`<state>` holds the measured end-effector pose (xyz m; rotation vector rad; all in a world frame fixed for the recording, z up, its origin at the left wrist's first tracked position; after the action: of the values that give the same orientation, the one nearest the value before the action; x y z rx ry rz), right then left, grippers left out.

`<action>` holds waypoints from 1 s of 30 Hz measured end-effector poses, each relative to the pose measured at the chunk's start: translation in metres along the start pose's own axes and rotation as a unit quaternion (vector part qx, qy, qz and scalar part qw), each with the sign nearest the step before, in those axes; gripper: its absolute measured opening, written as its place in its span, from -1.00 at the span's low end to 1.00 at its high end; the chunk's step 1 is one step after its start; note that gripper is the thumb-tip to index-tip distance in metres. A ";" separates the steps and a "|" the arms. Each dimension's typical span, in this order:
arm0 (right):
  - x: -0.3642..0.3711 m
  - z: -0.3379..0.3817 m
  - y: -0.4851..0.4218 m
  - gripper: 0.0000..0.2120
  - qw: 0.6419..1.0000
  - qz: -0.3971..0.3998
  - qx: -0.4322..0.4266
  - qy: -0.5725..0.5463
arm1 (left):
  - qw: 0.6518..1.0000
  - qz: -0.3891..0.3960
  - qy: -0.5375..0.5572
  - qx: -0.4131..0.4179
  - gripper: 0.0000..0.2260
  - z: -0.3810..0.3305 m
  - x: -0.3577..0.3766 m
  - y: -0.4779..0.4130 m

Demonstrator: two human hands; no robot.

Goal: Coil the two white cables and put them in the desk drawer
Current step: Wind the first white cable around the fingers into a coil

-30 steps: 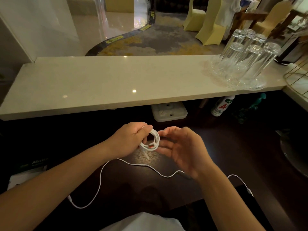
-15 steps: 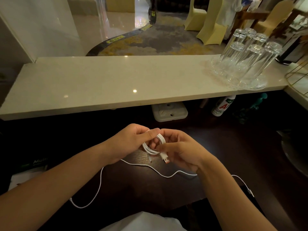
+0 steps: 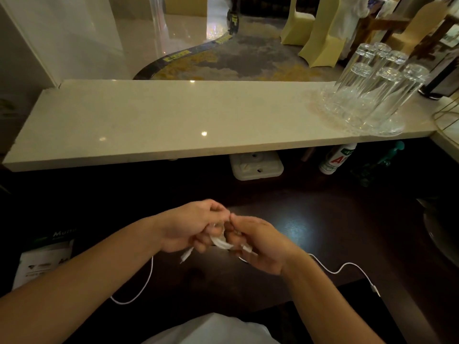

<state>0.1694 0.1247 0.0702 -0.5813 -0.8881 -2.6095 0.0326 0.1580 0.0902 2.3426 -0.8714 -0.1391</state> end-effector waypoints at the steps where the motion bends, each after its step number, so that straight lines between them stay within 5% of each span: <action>1: 0.002 -0.003 -0.006 -0.70 0.997 -0.031 -0.026 -0.069 | 0.995 -0.064 0.070 0.040 -0.89 0.002 0.000 -0.007; 3: 0.009 -0.012 -0.020 -0.68 0.967 -0.076 -0.077 -0.229 | 0.961 -0.161 0.200 0.102 -0.79 0.008 0.007 -0.017; 6: 0.013 -0.024 -0.033 -0.67 0.921 -0.099 -0.082 -0.369 | 0.932 -0.182 0.289 0.121 -0.77 0.014 0.016 -0.027; 12: -0.005 0.008 -0.012 -0.68 0.994 -0.060 -0.067 -0.068 | 0.949 -0.073 0.280 0.127 -0.85 0.007 0.010 -0.011; 14: -0.006 0.014 -0.012 -0.70 0.994 -0.040 -0.065 -0.074 | 0.937 -0.046 0.324 0.122 -0.83 0.004 0.009 -0.009; 20: 0.020 -0.021 -0.042 -0.68 0.895 -0.136 -0.098 -0.414 | 0.843 -0.162 0.493 0.139 -0.84 0.012 0.008 -0.033; 30: -0.027 -0.026 -0.085 -0.74 0.975 -0.176 -0.044 -0.125 | 0.931 -0.210 0.296 0.046 -0.87 0.046 -0.036 -0.061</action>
<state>0.1497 0.1767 -0.0044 -0.8634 -1.0366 -2.9502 0.0245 0.1918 0.0136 2.4134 -0.0803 0.4238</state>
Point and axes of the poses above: each hand's wrist, its own y-axis away from the middle knuckle, its own x-axis out of the palm, z = x × y, the point moved 4 cm from there along -y, towards the middle knuckle, and after that the axes turned 8 degrees about -y, right-handed, at the moved point
